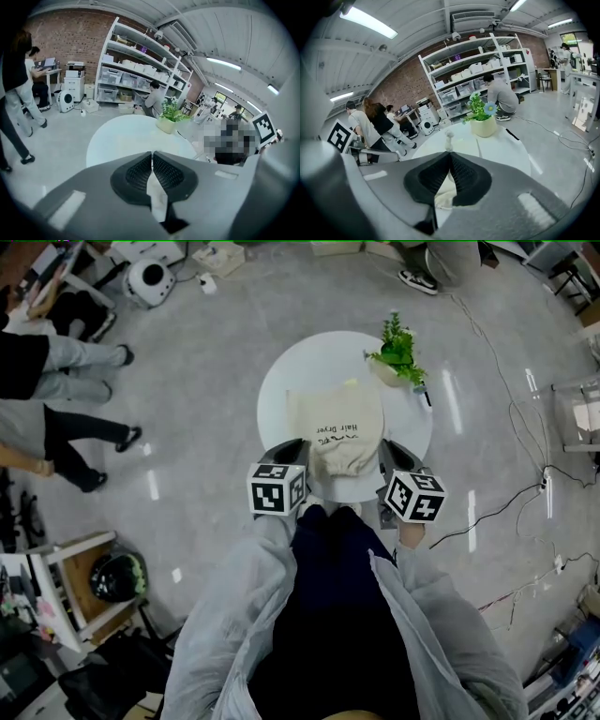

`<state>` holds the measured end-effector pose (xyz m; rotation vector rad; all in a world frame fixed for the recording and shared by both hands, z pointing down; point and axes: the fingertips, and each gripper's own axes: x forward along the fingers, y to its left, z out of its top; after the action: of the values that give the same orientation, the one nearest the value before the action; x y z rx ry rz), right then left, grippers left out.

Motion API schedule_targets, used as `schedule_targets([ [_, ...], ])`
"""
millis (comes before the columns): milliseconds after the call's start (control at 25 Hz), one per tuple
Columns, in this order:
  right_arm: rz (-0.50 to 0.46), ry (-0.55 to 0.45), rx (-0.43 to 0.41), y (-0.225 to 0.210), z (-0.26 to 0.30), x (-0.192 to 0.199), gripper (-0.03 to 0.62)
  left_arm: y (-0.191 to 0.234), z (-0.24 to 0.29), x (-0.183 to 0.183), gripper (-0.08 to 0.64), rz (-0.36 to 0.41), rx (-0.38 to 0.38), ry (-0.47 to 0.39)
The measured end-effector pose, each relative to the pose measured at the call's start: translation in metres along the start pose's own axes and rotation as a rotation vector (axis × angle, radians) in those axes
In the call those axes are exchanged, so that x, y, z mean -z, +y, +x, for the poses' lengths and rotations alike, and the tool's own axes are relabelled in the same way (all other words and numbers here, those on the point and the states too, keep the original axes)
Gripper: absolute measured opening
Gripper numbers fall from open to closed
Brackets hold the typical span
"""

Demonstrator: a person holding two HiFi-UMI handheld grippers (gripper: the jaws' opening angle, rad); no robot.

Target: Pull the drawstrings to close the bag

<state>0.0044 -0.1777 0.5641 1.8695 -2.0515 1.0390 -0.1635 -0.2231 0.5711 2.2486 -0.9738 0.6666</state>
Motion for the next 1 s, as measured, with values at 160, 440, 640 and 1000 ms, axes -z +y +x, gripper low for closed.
schedule_targets([
  [160,-0.042,0.044,-0.023,0.009,0.015,0.009,0.014,-0.013,0.011,0.004,0.031,-0.024,0.035,0.013],
  [440,-0.118,0.075,-0.112,0.028,0.026,0.018,0.228,-0.021,0.013,0.007,0.081,-0.047,0.084,0.01],
  [640,-0.104,0.08,-0.103,0.024,0.026,0.019,0.277,-0.02,0.009,0.013,0.176,-0.053,0.119,0.024],
  [1000,-0.062,0.06,-0.105,0.02,0.003,0.014,0.293,-0.021,-0.008,0.018,0.255,-0.036,0.142,0.04],
])
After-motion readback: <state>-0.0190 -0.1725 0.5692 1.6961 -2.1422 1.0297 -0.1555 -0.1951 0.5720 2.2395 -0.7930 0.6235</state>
